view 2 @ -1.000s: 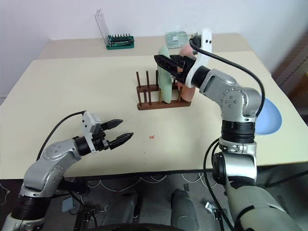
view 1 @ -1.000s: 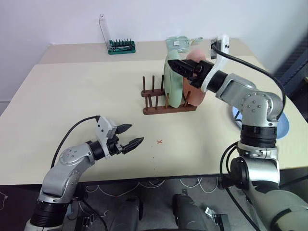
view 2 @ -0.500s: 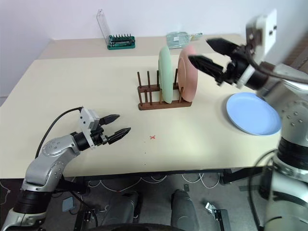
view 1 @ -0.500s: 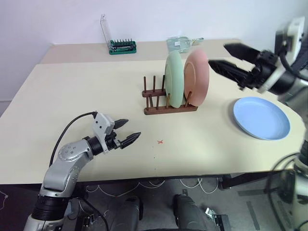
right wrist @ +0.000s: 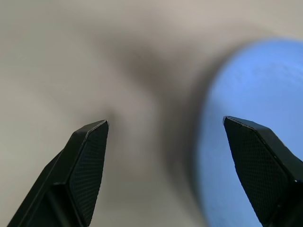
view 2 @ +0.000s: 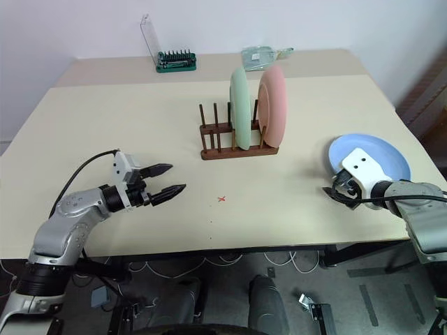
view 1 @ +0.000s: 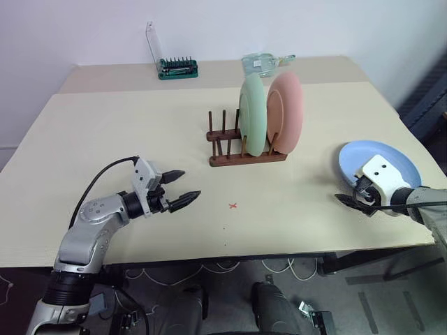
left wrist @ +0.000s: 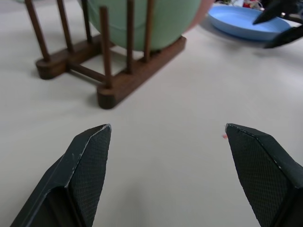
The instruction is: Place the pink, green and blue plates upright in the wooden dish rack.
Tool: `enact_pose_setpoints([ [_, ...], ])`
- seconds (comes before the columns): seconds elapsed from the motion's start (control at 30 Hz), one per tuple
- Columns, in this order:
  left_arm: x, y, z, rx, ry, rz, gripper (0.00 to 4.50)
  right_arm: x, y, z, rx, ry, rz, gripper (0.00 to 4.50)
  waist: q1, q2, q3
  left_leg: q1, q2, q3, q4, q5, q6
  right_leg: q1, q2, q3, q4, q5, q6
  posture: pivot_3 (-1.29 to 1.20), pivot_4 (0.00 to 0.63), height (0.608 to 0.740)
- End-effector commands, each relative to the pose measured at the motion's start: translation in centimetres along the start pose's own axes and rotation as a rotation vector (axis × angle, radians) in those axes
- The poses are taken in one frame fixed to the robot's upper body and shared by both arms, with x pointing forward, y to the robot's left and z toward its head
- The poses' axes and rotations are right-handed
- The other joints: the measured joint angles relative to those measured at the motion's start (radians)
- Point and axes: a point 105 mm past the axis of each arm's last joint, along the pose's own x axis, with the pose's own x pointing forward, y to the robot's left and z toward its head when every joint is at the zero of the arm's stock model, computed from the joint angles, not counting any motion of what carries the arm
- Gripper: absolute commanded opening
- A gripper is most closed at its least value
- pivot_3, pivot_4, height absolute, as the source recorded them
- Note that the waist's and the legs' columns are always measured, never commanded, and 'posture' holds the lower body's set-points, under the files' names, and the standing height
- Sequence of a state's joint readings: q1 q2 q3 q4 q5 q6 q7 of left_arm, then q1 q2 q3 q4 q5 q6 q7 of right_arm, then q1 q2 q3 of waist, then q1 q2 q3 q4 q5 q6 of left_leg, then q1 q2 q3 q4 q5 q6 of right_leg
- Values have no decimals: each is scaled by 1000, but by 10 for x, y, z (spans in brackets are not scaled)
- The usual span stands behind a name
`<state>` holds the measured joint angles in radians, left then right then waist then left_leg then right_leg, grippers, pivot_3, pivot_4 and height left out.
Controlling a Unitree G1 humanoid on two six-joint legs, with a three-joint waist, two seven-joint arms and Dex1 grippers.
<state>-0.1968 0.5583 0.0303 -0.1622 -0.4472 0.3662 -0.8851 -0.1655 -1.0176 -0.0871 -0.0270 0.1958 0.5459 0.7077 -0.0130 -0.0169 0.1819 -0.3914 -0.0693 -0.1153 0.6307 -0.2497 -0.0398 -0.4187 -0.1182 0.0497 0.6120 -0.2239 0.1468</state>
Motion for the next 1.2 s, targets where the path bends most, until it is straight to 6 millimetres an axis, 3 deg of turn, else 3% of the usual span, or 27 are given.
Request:
enact_pose_setpoints([
  [0.03,1,-4,11,31,-28,-12,3992,2,-15,-5,-34,29,-74,3926,0,0,0,0,0,0,0,0,0,0,0,0,0,0,0,0,150,740],
  [0.13,0,-6,10,31,-27,-4,3992,4,-21,-9,-39,54,-97,3069,-1,0,0,0,0,0,0,0,0,0,0,0,0,0,0,0,150,740],
  [0.33,-1,-7,10,30,-22,10,3992,5,-22,2,-66,26,-99,59,-1,0,0,0,0,0,0,0,0,0,0,0,0,0,0,0,150,740],
  [0.43,-1,-6,10,31,-22,17,3992,1,-33,17,-127,-7,-165,59,-1,0,0,0,0,0,0,0,0,0,0,0,0,0,0,0,150,740],
  [0.6,0,-3,10,36,-17,25,3992,-26,-77,94,-263,-232,-418,59,-7,4,2,0,0,0,0,0,0,0,0,0,0,0,0,0,150,740],
  [0.63,1,-3,10,37,-17,26,3992,-32,-80,113,-295,-301,-449,59,-8,5,3,0,0,0,0,0,0,-1,0,0,0,0,0,0,150,740],
  [0.67,2,-2,10,38,-18,27,3992,-46,-78,158,-319,-483,-480,59,-8,5,3,0,0,0,0,0,0,-1,0,0,0,0,0,0,150,740],
  [0.7,3,-2,10,38,-18,28,3992,-58,-75,188,-334,-612,-498,59,-12,6,3,0,0,0,-1,0,0,-1,0,0,1,0,0,0,150,740],
  [0.73,4,-2,10,39,-18,28,3992,-68,-73,207,-344,-696,-509,59,-13,6,4,0,0,0,-1,0,0,-1,1,0,0,0,0,0,150,740],
  [0.77,5,-2,10,39,-18,28,3992,-77,-64,230,-349,-809,-486,59,-11,6,4,0,0,0,-1,0,0,-1,1,0,1,0,0,0,150,740],
  [0.83,6,-2,10,41,-17,27,3992,-87,-49,254,-355,-934,-432,59,-7,5,4,0,1,-1,-2,0,0,-1,1,0,1,0,0,0,150,740],
  [0.93,6,-1,10,40,-19,30,3992,-102,0,296,-160,-1231,-108,59,-2,3,4,-1,0,-2,-1,0,0,-1,1,-1,0,0,0,0,150,740],
  [1.03,6,0,11,43,-20,39,3992,-115,38,320,70,-1412,242,59,-3,3,4,-1,0,-3,0,0,0,-1,1,-1,0,0,0,0,150,740],
  [1.1,4,1,11,45,-22,49,3992,-114,52,327,234,-1423,452,59,-4,3,4,-1,0,-4,0,0,0,-2,1,-1,2,0,0,0,150,740],
  [1.2,2,2,11,45,-22,60,3992,-110,65,327,318,-1394,594,59,3,3,4,-1,0,-4,0,0,0,-2,0,-1,2,0,0,0,150,740],
])
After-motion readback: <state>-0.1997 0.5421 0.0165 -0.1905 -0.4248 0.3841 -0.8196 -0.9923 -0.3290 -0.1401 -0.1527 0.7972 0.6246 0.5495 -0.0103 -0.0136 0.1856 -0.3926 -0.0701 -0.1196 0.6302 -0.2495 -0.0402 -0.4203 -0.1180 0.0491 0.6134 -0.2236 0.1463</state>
